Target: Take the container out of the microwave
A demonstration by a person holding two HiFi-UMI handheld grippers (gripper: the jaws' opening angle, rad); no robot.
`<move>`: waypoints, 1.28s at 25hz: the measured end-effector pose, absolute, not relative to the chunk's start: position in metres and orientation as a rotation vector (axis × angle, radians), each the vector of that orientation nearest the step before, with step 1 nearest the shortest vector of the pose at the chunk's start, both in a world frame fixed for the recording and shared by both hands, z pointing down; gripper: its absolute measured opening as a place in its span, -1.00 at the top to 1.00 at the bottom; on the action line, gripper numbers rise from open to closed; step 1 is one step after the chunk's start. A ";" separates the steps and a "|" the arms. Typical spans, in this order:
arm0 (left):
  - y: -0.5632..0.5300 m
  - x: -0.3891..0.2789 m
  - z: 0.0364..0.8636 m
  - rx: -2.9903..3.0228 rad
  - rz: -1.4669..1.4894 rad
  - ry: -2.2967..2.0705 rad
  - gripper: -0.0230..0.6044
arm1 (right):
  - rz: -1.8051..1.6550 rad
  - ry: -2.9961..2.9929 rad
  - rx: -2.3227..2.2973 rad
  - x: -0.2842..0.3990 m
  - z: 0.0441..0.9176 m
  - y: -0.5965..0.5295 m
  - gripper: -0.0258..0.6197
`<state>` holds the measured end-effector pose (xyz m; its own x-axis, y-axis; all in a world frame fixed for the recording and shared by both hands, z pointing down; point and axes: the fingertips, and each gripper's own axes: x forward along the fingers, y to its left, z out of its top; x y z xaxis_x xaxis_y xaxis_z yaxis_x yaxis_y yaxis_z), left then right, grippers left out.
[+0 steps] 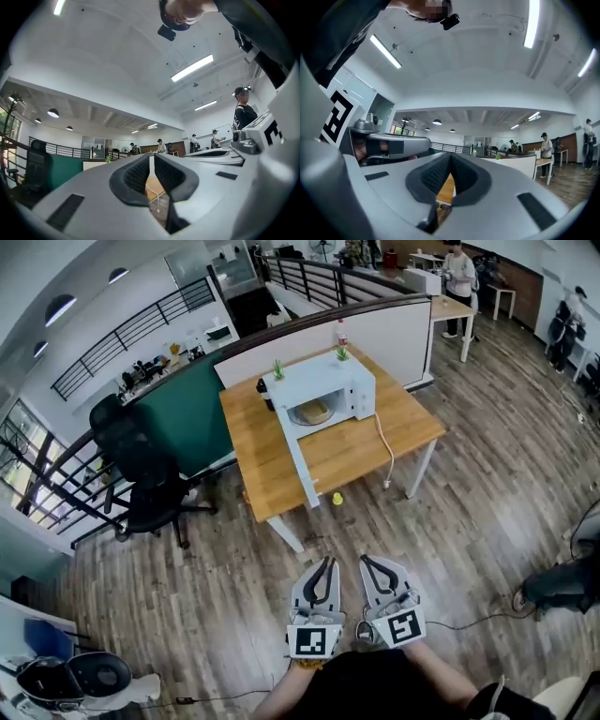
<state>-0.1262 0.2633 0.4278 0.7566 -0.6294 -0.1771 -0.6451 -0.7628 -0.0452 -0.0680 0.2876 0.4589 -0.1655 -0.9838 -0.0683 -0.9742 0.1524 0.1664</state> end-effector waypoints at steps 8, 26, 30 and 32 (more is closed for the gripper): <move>0.254 -0.103 0.432 -2.814 0.204 1.116 0.78 | -0.258 -2.415 1.885 -0.042 0.468 0.271 0.90; 0.158 -0.069 0.447 -2.895 0.233 1.125 0.78 | -0.212 -2.452 1.821 -0.018 0.475 0.189 0.90; 0.129 -0.060 0.448 -2.923 0.230 1.086 0.78 | -0.196 -2.432 1.811 -0.010 0.475 0.160 0.90; 0.114 -0.057 0.446 -2.927 0.219 1.071 0.78 | -0.157 -2.432 1.829 -0.006 0.475 0.145 0.90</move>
<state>-0.0575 0.1138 0.4461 0.7552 -0.6410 -0.1372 -0.6434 -0.7649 0.0322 -0.0057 0.1447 0.4748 -0.2767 -0.9608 0.0135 -0.9511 0.2759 0.1389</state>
